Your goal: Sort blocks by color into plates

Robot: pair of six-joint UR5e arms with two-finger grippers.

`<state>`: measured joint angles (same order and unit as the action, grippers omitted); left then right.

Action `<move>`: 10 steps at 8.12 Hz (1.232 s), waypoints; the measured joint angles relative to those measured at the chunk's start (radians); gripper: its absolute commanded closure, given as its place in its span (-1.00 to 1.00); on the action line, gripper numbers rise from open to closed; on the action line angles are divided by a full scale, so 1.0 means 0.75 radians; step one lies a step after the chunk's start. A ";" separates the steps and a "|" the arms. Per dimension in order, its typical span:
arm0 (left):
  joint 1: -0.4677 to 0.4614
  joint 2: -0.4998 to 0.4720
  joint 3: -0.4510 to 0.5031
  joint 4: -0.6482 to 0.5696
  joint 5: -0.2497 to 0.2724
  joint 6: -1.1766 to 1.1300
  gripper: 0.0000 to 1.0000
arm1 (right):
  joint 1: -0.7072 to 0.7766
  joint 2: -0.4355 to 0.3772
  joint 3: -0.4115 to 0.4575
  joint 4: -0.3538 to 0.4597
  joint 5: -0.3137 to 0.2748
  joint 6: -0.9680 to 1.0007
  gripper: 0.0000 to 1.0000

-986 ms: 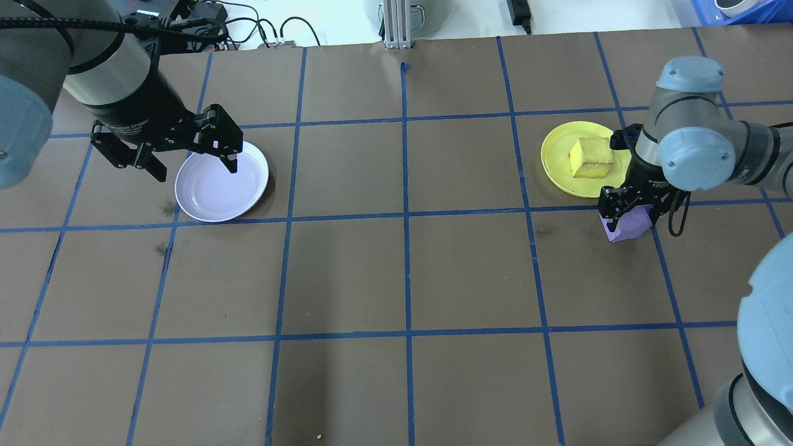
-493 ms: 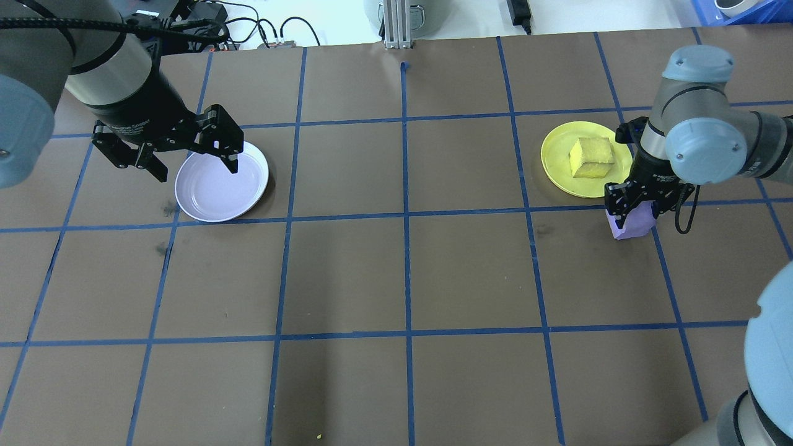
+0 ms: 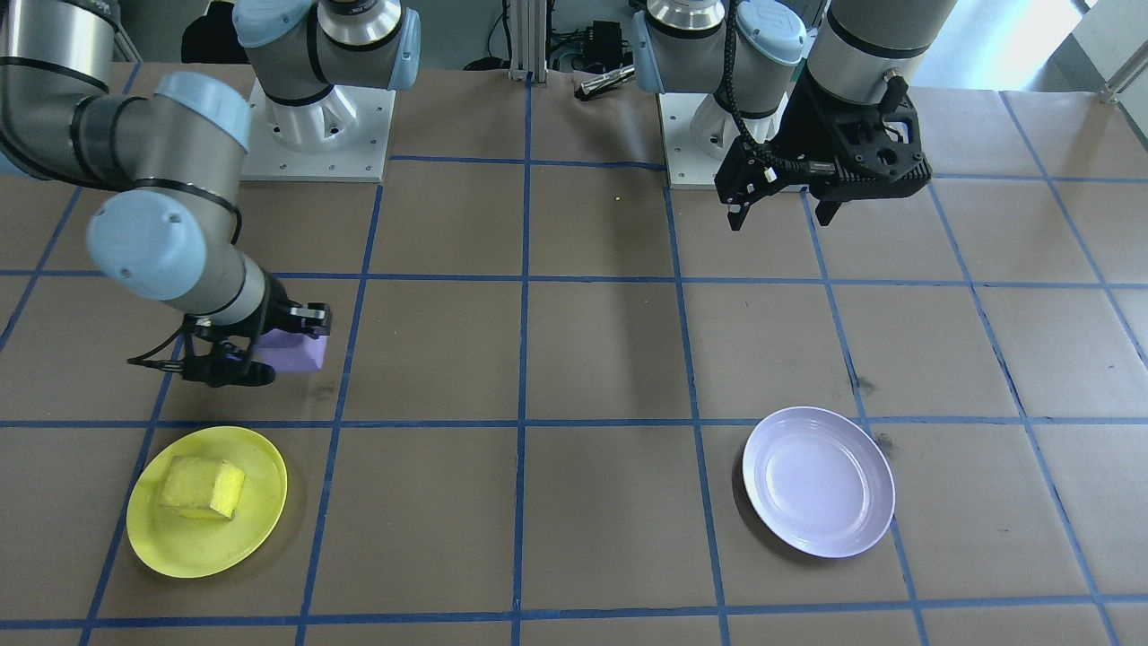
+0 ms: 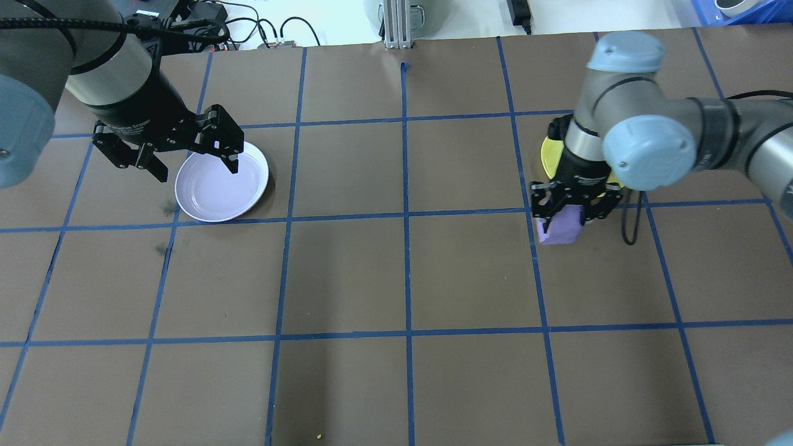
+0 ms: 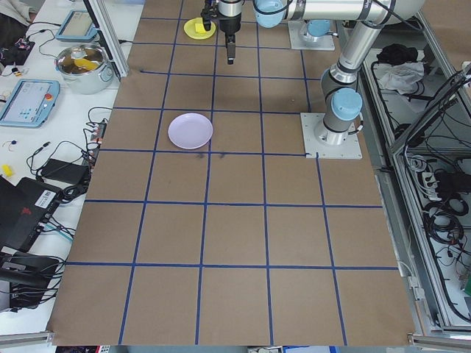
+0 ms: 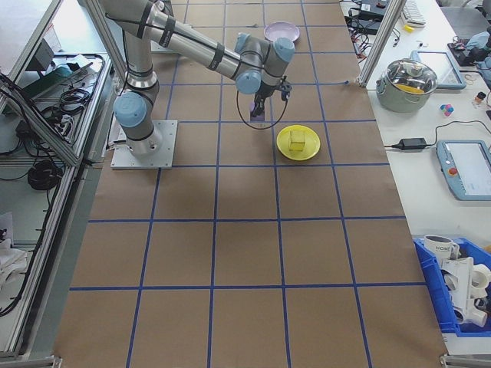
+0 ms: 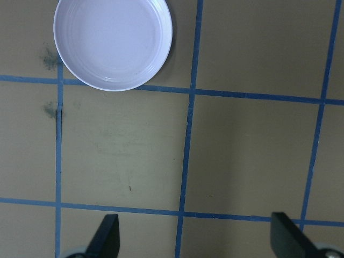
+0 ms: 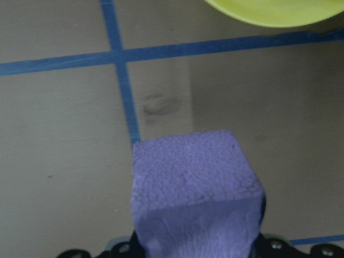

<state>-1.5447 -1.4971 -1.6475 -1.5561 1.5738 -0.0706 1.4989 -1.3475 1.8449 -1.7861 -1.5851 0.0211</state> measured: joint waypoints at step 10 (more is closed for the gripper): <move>0.001 -0.009 -0.001 -0.002 -0.001 0.000 -1.00 | 0.827 0.364 -0.338 -0.270 0.328 0.615 -1.00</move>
<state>-1.5440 -1.5039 -1.6486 -1.5577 1.5729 -0.0706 2.1190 -1.0745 1.5910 -1.9888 -1.3390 0.4823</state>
